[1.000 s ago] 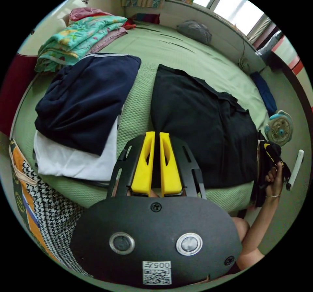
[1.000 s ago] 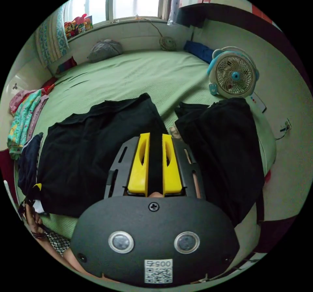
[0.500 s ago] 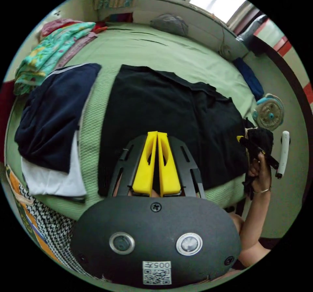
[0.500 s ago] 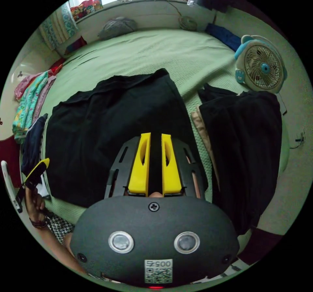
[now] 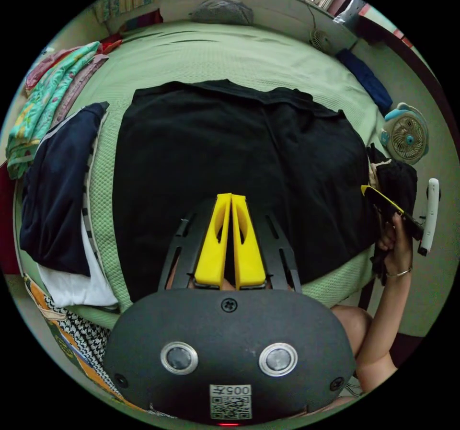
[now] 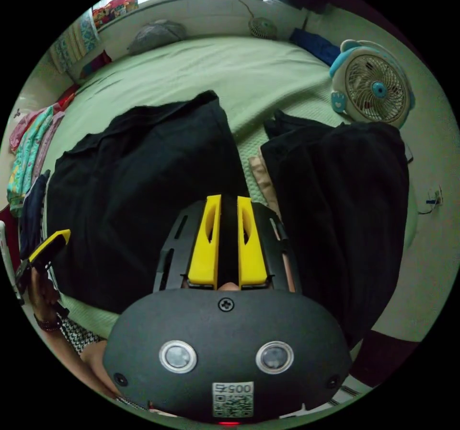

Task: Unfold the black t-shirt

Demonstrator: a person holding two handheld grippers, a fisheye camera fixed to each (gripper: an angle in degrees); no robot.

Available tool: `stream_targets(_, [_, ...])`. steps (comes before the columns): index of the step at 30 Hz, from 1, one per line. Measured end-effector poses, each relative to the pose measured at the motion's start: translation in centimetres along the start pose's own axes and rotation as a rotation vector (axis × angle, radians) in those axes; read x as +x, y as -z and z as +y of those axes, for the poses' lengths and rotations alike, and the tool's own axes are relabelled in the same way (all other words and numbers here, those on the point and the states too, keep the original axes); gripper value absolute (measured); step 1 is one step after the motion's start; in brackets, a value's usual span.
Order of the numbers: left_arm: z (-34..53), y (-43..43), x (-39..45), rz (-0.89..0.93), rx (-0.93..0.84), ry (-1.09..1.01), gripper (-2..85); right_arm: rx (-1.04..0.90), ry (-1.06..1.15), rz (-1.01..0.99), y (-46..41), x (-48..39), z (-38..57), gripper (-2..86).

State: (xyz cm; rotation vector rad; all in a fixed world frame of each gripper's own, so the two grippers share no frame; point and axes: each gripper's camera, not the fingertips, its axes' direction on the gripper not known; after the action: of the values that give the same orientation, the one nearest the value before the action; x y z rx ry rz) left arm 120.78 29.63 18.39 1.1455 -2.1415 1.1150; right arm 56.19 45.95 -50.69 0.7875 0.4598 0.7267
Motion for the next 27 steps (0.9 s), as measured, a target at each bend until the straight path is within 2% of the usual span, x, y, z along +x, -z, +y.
stream_targets(2, [0.1, -0.2, -0.1, -0.005, -0.006, -0.007, -0.2, -0.020, -0.022, 0.013, 0.1, 0.4, -0.2, 2.3])
stream_targets(4, [0.2, -0.3, -0.3, 0.016, -0.005, 0.003, -0.3, -0.026, -0.073, 0.133, 0.2, 0.9, -0.3, 1.4])
stream_targets(5, [0.3, -0.2, -0.4, 0.031, -0.005, 0.013, -0.3, -0.028, -0.073, 0.270, -0.2, 1.1, -0.2, 0.5])
stream_targets(6, [0.3, -0.2, -0.5, 0.035, -0.005, 0.016, -0.3, -0.051, -0.060, 0.285, -0.9, 1.4, -0.2, 0.1])
stream_targets(8, [0.4, 0.3, -0.5, 0.028, -0.003, 0.032, -0.3, -0.031, -0.093, 0.200, -0.3, 2.3, -0.1, 0.3])
stream_targets(12, [0.8, 1.3, -0.3, 0.036, 0.031, 0.029, -0.3, 0.073, -0.148, -0.114, 2.1, 4.7, 0.8, 4.1])
stream_targets(14, [1.0, 1.8, -0.1, 0.083, 0.042, 0.015, -0.3, 0.100, -0.140, -0.132, 2.7, 5.0, 1.0, 5.1])
stream_targets(19, [1.5, 2.9, 0.2, 0.066, 0.067, 0.001, -0.3, 0.146, -0.069, -0.107, 3.2, 4.0, 0.5, 7.2])
stream_targets(23, [2.1, 3.8, 0.3, 0.090, 0.088, -0.022, -0.4, 0.201, -0.006, -0.092, 2.9, 2.7, -3.3, 8.8])
stream_targets(27, [2.7, 4.2, -0.3, 0.093, 0.084, -0.008, -0.4, 0.114, -0.072, -0.071, 0.3, 2.3, -8.4, 11.0])
